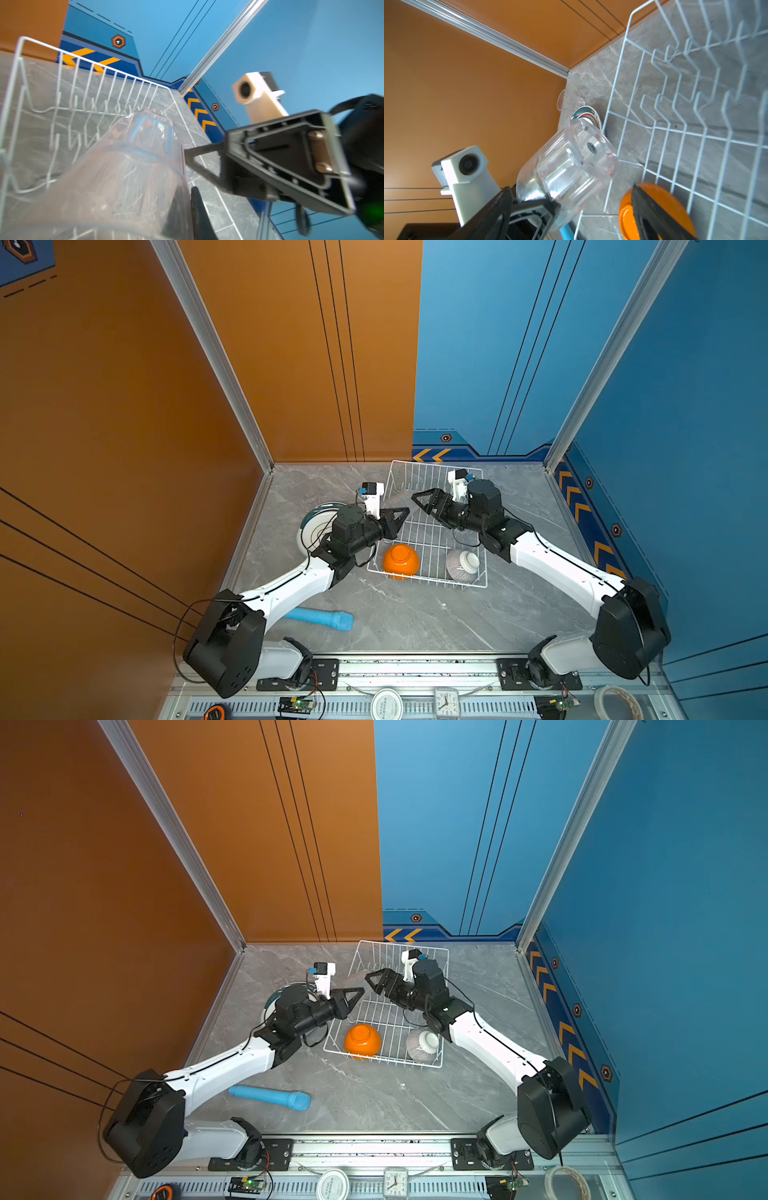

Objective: Unload the mixed dishes from the dish rack
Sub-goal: 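Hold the cup with the left gripper while the right gripper releases and withdraws, then carry the second cup with the left gripper toward the first cup on the table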

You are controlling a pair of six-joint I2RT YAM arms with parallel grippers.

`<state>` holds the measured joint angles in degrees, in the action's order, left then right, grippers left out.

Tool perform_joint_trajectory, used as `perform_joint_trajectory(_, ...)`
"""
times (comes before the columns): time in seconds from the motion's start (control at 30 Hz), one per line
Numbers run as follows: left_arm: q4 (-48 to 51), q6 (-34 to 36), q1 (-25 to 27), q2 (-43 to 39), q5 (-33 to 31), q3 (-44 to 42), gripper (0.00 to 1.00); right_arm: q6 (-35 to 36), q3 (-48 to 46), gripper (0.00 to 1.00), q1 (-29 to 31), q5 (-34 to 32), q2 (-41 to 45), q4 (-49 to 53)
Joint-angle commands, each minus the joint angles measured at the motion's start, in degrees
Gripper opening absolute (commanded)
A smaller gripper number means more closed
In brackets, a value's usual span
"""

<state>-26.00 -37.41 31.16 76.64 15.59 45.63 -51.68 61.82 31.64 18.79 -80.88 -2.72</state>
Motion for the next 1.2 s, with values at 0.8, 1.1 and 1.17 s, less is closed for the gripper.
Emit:
perform_joint_trajectory(0.8, 60.2, 25.2, -16.4, 34.4, -26.8, 54.5, 0.00, 16.9, -6.7, 0.91, -2.3, -21.8, 11.5, 25.7)
perform_joint_trajectory(1.1, 67.3, 26.8, -20.3, 45.7, -25.1, 65.9, 0.00, 17.2, -8.9, 0.91, -2.6, -21.4, 11.8, 26.1)
perform_joint_trajectory(1.17, 67.4, 26.8, -20.8, 46.8, -24.0, 66.7, 0.00, 17.2, -8.7, 0.91, -2.3, -21.1, 11.2, 26.1)
